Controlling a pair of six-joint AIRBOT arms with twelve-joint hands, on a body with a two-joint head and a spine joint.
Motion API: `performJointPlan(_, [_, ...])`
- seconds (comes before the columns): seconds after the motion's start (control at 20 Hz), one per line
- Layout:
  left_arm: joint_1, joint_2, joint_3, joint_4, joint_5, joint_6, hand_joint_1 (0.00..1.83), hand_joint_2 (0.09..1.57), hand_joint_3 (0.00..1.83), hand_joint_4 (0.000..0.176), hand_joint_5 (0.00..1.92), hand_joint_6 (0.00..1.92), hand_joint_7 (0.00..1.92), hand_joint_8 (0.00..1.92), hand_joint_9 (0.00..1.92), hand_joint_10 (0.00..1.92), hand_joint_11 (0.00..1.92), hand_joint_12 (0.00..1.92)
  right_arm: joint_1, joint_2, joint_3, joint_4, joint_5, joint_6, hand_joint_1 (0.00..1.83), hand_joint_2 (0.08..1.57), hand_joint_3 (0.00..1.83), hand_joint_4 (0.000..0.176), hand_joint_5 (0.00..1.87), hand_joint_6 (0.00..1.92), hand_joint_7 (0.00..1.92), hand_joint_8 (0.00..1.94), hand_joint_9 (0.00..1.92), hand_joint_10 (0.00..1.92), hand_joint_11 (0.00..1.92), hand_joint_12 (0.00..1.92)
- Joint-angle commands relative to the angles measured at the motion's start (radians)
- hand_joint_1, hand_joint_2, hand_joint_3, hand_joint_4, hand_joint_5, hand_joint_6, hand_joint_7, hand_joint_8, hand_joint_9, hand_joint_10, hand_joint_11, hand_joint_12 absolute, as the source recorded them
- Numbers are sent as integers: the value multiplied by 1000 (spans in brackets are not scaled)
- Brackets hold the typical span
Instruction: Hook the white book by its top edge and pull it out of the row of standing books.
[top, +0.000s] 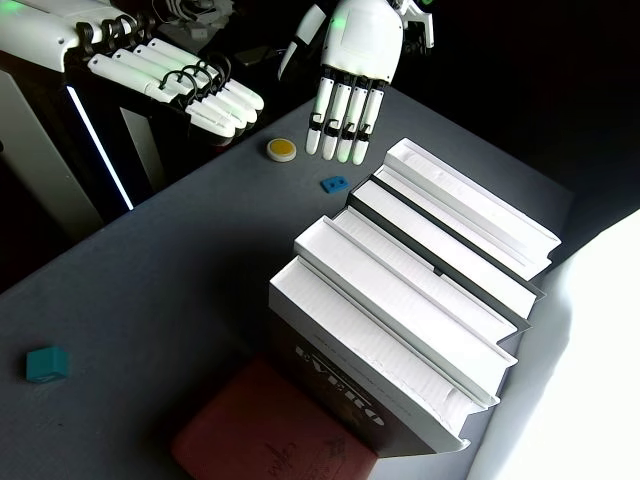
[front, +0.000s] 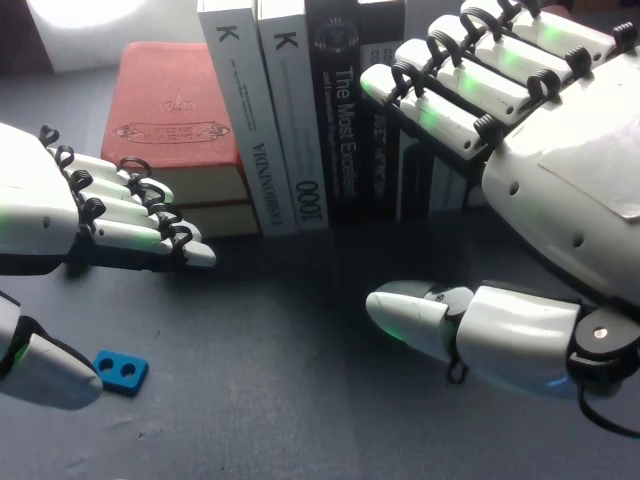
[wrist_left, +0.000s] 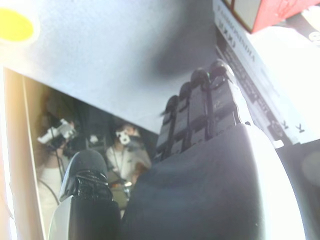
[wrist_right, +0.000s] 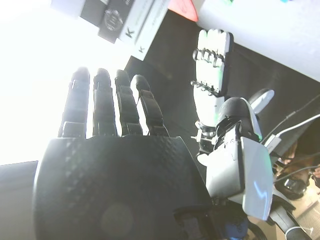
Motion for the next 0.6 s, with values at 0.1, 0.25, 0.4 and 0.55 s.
performJointPlan(0.1, [-8,0,2,-43,44,-4,0,1128,45,0,0,0,0,0,0,0,0,0,18,-1,4,-86,57,-1,0,1102,34,0,49,4,21,2,0,0,0,0])
performJointPlan(0.25, [-8,0,6,-35,45,-5,0,1130,39,0,0,0,0,0,0,0,0,0,20,-10,13,-89,74,-5,0,1116,33,0,43,0,19,0,1,0,0,0])
performJointPlan(0.4, [-8,0,5,-34,48,-6,0,1130,36,0,0,0,0,0,0,0,0,0,26,-34,46,-127,109,-6,0,1117,25,0,37,8,11,4,0,0,0,0])
performJointPlan(0.55, [-7,0,4,-33,49,-6,0,1133,33,0,0,0,0,0,0,0,0,0,35,-37,67,-130,108,1,0,1120,21,0,43,9,17,6,0,0,0,0])
